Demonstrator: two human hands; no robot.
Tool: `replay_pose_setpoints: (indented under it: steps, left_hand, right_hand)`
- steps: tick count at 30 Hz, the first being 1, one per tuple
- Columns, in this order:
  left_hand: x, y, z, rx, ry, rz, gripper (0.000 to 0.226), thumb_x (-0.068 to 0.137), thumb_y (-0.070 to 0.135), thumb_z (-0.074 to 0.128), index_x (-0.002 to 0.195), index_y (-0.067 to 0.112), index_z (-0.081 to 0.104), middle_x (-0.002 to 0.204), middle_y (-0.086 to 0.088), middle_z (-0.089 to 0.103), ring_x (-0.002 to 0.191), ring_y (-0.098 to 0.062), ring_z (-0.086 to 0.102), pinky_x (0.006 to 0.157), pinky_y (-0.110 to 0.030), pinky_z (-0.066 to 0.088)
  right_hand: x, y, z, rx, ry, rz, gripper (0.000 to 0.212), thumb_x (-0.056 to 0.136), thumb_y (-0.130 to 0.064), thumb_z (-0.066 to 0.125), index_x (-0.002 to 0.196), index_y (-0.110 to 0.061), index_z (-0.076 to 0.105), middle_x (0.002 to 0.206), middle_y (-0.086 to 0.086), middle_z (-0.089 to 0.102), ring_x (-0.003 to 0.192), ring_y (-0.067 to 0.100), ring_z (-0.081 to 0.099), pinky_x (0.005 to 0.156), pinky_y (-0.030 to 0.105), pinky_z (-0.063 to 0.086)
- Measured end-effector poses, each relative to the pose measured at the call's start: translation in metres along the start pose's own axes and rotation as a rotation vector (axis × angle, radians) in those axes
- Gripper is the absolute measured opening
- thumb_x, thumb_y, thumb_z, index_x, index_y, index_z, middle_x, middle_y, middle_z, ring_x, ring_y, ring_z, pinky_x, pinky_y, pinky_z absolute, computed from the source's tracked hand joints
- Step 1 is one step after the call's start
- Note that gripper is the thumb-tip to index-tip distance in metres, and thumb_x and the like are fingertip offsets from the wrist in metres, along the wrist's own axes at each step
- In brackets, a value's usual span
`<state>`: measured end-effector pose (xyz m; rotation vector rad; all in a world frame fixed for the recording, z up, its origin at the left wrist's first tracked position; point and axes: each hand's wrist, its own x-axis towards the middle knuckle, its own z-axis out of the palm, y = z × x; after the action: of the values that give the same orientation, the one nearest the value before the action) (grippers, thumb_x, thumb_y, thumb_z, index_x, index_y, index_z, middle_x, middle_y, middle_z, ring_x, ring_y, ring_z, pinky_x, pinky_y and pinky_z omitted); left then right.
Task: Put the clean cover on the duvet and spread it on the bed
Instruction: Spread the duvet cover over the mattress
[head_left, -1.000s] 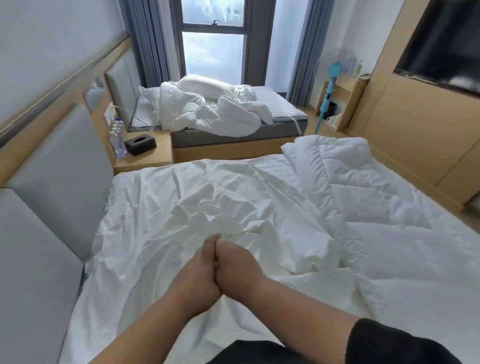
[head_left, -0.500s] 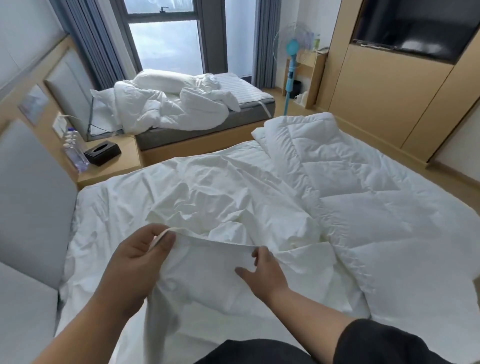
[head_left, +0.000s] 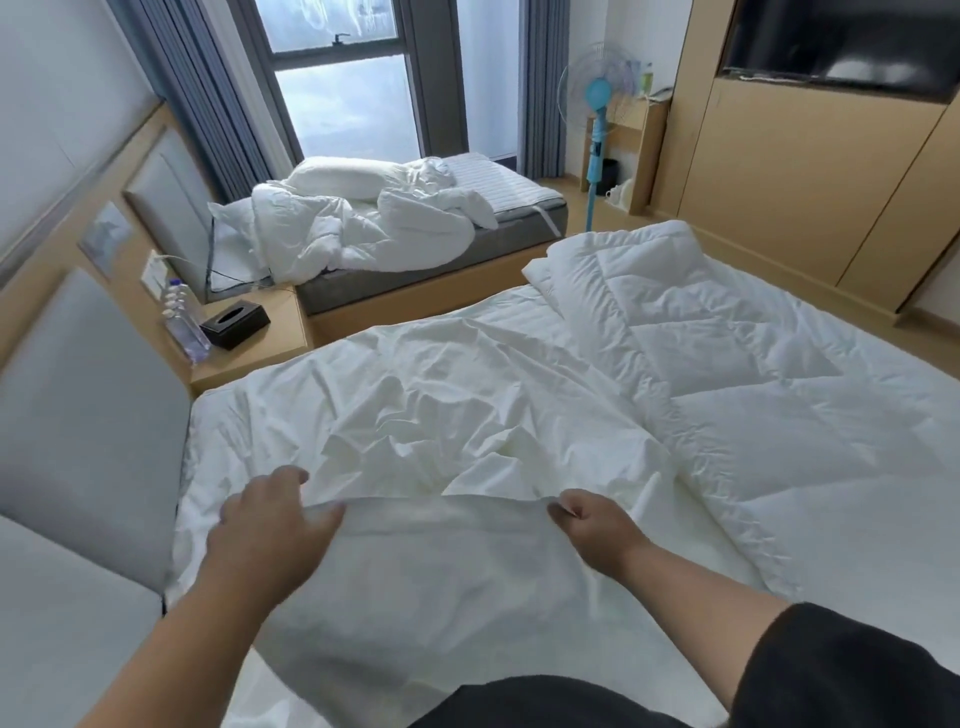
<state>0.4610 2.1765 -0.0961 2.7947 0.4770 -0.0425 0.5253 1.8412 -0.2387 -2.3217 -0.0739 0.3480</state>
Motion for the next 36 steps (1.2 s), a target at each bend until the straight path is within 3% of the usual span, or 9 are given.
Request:
replay_pose_setpoints:
  steps: [5, 8, 12, 20, 23, 25, 27, 30, 36]
  left_hand:
    - [-0.012, 0.053, 0.044, -0.059, -0.304, 0.437, 0.088, 0.075, 0.056, 0.073, 0.149, 0.042, 0.026, 0.138, 0.019, 0.053, 0.126, -0.004, 0.051, 0.106, -0.025, 0.043]
    - [-0.012, 0.051, 0.051, -0.32, -0.481, 0.313, 0.054, 0.072, 0.039, 0.079, 0.117, 0.044, 0.051, 0.094, 0.014, 0.07, 0.085, 0.001, 0.066, 0.07, -0.018, 0.052]
    - [-0.011, 0.039, 0.047, -0.181, -0.457, 0.423, 0.007, 0.08, 0.04, 0.072, 0.079, 0.046, 0.068, 0.08, 0.02, 0.068, 0.075, -0.001, 0.063, 0.068, -0.019, 0.048]
    - [0.024, 0.019, 0.004, -0.581, -0.017, 0.21, 0.02, 0.083, 0.025, 0.073, 0.083, 0.044, 0.073, 0.079, 0.02, 0.07, 0.074, -0.007, 0.065, 0.067, -0.029, 0.048]
    - [0.04, 0.007, 0.002, -0.106, -0.215, 0.198, 0.003, 0.091, 0.04, 0.065, 0.089, 0.038, 0.064, 0.088, 0.008, 0.071, 0.082, -0.018, 0.065, 0.066, -0.031, 0.047]
    - [0.038, 0.008, 0.017, 0.369, -0.353, 0.292, 0.042, 0.086, 0.057, 0.06, 0.121, 0.036, 0.048, 0.132, 0.008, 0.056, 0.114, -0.016, 0.054, 0.087, -0.03, 0.046]
    - [0.029, 0.025, 0.042, 0.324, -0.373, 0.449, 0.085, 0.076, 0.067, 0.062, 0.148, 0.04, 0.025, 0.153, 0.019, 0.028, 0.138, -0.011, 0.033, 0.105, -0.027, 0.037]
    - [0.003, 0.07, 0.063, -0.083, -0.524, 0.655, 0.082, 0.067, 0.061, 0.066, 0.137, 0.062, 0.024, 0.131, 0.048, 0.035, 0.127, 0.013, 0.041, 0.097, -0.016, 0.039]
    - [0.006, 0.085, 0.09, -0.279, -0.594, 0.489, 0.011, 0.089, 0.033, 0.058, 0.08, 0.029, 0.063, 0.076, 0.016, 0.066, 0.073, -0.005, 0.06, 0.062, -0.022, 0.042]
  right_hand:
    - [-0.021, -0.13, 0.022, -0.206, -0.26, -0.439, 0.016, 0.092, -0.026, 0.055, 0.085, -0.015, 0.064, 0.084, 0.0, 0.068, 0.084, 0.021, 0.061, 0.075, 0.035, 0.049]
    - [-0.027, -0.15, 0.012, -0.131, -0.347, -0.387, 0.019, 0.091, -0.029, 0.061, 0.104, -0.016, 0.067, 0.097, 0.004, 0.067, 0.092, 0.022, 0.062, 0.082, 0.038, 0.051]
    - [-0.04, -0.085, 0.004, -0.339, -0.694, -0.211, 0.031, 0.085, -0.045, 0.076, 0.104, -0.023, 0.064, 0.101, 0.001, 0.068, 0.095, 0.021, 0.062, 0.084, 0.036, 0.049]
    - [-0.056, 0.021, -0.02, -0.173, -0.289, 0.113, 0.026, 0.086, -0.039, 0.064, 0.067, -0.025, 0.053, 0.065, -0.01, 0.053, 0.071, 0.014, 0.055, 0.066, 0.032, 0.041]
    - [-0.052, 0.023, -0.03, -0.319, -0.171, 0.144, 0.036, 0.096, -0.039, 0.056, 0.064, -0.03, 0.043, 0.071, -0.009, 0.052, 0.081, 0.022, 0.058, 0.067, 0.034, 0.036]
    - [-0.048, -0.004, -0.034, -0.337, -0.092, 0.075, 0.033, 0.095, -0.043, 0.057, 0.068, -0.029, 0.047, 0.078, -0.007, 0.057, 0.084, 0.022, 0.059, 0.068, 0.035, 0.039]
    - [-0.045, -0.052, -0.027, -0.39, -0.115, -0.121, 0.031, 0.092, -0.045, 0.061, 0.073, -0.022, 0.054, 0.079, -0.002, 0.06, 0.083, 0.023, 0.06, 0.066, 0.034, 0.038]
    - [-0.051, -0.114, -0.013, -0.345, -0.237, -0.372, 0.022, 0.088, -0.038, 0.064, 0.074, -0.022, 0.058, 0.074, -0.002, 0.058, 0.074, 0.019, 0.055, 0.062, 0.031, 0.038]
    - [-0.04, -0.085, -0.056, -0.066, -0.446, -0.085, 0.026, 0.079, -0.045, 0.08, 0.099, -0.04, 0.063, 0.089, -0.017, 0.061, 0.081, -0.002, 0.057, 0.074, 0.021, 0.046]
